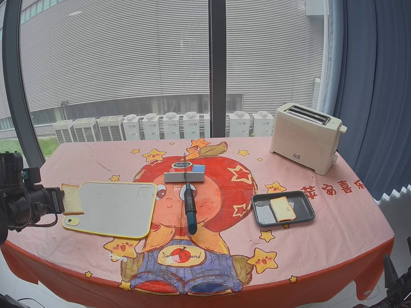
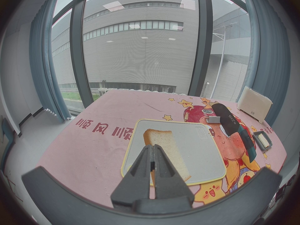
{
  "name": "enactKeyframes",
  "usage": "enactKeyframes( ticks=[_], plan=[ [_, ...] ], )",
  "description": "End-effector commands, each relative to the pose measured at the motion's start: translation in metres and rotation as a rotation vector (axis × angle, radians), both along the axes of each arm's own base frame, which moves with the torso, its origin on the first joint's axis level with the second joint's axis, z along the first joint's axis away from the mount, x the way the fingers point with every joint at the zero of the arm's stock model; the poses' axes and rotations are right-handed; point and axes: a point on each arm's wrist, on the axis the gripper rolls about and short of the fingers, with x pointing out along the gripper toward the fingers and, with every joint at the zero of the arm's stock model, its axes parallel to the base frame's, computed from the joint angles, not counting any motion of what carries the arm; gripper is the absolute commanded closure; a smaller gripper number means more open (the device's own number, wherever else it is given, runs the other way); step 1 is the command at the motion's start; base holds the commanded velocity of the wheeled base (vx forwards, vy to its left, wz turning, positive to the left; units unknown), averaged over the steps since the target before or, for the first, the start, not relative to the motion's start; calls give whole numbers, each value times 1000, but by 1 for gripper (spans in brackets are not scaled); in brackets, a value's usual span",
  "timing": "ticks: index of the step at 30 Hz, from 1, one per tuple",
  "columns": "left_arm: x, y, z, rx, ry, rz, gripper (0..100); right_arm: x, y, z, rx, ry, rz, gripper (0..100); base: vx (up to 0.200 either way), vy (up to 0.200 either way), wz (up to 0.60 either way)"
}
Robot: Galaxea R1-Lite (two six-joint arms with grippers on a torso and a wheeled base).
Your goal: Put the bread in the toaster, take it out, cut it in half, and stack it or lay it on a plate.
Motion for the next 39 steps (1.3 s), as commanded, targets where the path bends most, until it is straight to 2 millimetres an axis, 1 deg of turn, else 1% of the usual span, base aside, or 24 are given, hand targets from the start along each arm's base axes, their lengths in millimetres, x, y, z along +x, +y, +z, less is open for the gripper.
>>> enactKeyframes(
  ticks=[1, 21, 39],
  plan=[
    [0, 0, 0, 0, 0, 1, 100, 0, 0, -5, 0, 3, 1, 0, 0, -200, 0],
    [-2, 0, -3, 2, 11, -1, 100, 0, 0, -5, 0, 3, 1, 0, 0, -200, 0],
    [-1, -1, -3, 7, 11, -12, 100, 0, 0, -5, 0, 3, 1, 0, 0, 0, 0]
  ],
)
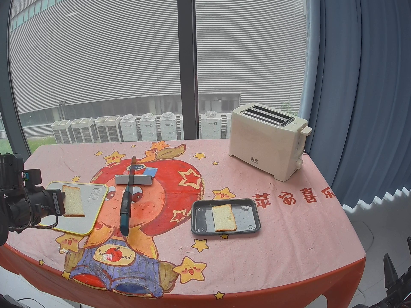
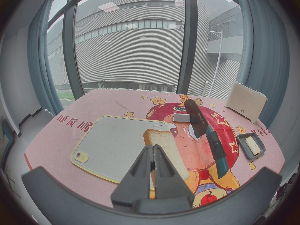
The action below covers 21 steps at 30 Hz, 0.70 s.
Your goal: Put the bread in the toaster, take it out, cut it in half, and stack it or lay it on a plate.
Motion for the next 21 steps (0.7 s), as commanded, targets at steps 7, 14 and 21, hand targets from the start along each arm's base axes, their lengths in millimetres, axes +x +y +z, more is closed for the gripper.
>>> enactKeyframes(
  ticks=[7, 14, 21],
  plan=[
    [0, 0, -1, -1, 3, 0, 100, 0, 0, -5, -1, 3, 0, 0, 0, 0, 0],
    [1, -6, 1, -3, -3, -26, 100, 0, 0, -5, -1, 3, 0, 0, 0, 0, 0],
    [2, -7, 1, -3, -7, -34, 100, 0, 0, -5, -1, 3, 0, 0, 0, 0, 0]
  ],
)
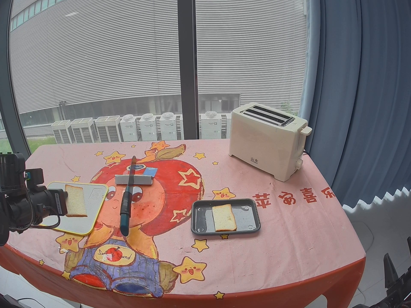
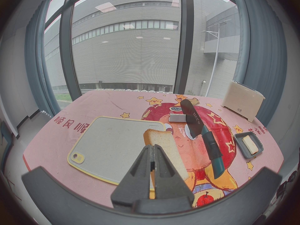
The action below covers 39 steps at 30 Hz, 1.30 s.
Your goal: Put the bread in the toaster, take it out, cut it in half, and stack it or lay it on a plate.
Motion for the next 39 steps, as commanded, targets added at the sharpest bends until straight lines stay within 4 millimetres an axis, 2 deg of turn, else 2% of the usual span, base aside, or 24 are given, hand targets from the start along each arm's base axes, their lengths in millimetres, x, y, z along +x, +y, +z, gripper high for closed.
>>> enactKeyframes(
  ticks=[1, 11, 39],
  plan=[
    [1, -3, 1, 0, -2, -15, 100, 0, 0, -5, 0, 3, 0, 0, 0, 0, 0],
    [1, -16, 2, -3, -8, -70, 100, 0, 0, -5, 0, 3, 0, 0, 0, 0, 0],
    [1, -27, 11, 1, -45, -118, 100, 0, 0, -5, 0, 3, 0, 0, 0, 0, 0]
  ],
)
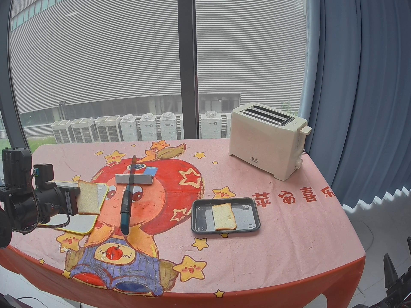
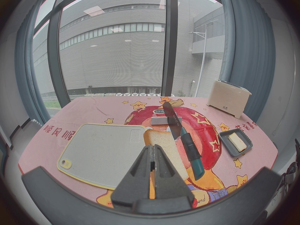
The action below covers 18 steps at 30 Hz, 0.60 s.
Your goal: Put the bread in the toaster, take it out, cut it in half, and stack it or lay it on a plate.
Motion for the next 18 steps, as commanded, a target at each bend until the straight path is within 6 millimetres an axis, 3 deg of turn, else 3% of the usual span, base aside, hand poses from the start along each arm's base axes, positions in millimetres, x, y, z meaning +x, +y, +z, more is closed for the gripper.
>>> enactKeyframes(
  ticks=[1, 18],
  plan=[
    [-1, -1, 3, -1, -12, -4, 100, 0, 0, -5, 0, 2, 0, 0, 0, 0, 0],
    [0, -8, 4, 0, -18, -37, 100, 0, 0, -5, 0, 2, 0, 0, 0, 0, 0]
  ],
)
